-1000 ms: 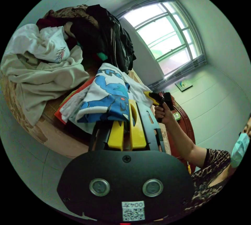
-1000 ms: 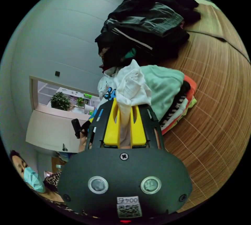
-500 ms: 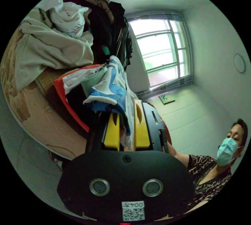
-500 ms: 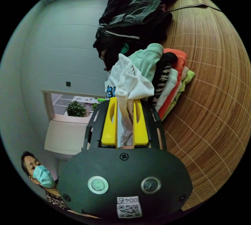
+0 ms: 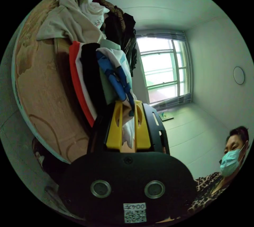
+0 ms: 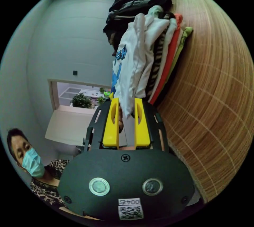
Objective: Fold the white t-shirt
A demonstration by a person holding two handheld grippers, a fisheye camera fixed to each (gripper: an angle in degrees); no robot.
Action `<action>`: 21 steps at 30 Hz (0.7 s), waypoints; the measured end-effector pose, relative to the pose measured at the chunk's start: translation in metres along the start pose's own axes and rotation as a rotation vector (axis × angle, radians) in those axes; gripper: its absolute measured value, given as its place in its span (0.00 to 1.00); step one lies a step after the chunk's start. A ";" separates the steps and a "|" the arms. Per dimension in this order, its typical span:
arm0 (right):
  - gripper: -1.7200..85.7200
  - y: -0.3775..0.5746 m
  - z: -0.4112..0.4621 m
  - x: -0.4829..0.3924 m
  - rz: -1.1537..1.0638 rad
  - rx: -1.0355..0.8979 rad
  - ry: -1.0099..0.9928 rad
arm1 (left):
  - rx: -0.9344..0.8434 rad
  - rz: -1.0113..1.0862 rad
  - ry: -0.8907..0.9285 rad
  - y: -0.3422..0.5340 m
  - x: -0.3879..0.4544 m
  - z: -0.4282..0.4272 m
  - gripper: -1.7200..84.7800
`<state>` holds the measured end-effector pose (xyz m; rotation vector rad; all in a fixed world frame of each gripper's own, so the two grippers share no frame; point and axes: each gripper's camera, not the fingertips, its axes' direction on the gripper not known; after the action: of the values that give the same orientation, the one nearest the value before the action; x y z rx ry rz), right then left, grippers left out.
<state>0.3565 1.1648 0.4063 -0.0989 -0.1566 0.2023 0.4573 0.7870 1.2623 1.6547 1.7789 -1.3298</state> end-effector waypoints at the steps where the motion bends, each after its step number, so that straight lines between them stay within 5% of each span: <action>1: 0.13 0.005 0.003 0.001 -0.002 -0.006 -0.022 | -0.019 -0.014 -0.004 -0.007 0.003 0.001 0.10; 8: 0.22 0.022 0.037 0.031 0.133 -0.046 -0.231 | -0.213 -0.131 -0.194 -0.056 0.033 0.016 0.10; 21: 0.21 0.027 0.064 0.054 0.232 0.000 -0.332 | -0.178 -0.294 -0.037 -0.079 0.023 0.000 0.10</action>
<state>0.3936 1.2073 0.4737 -0.0832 -0.4770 0.4503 0.3800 0.8106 1.2744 1.3051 2.1124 -1.2640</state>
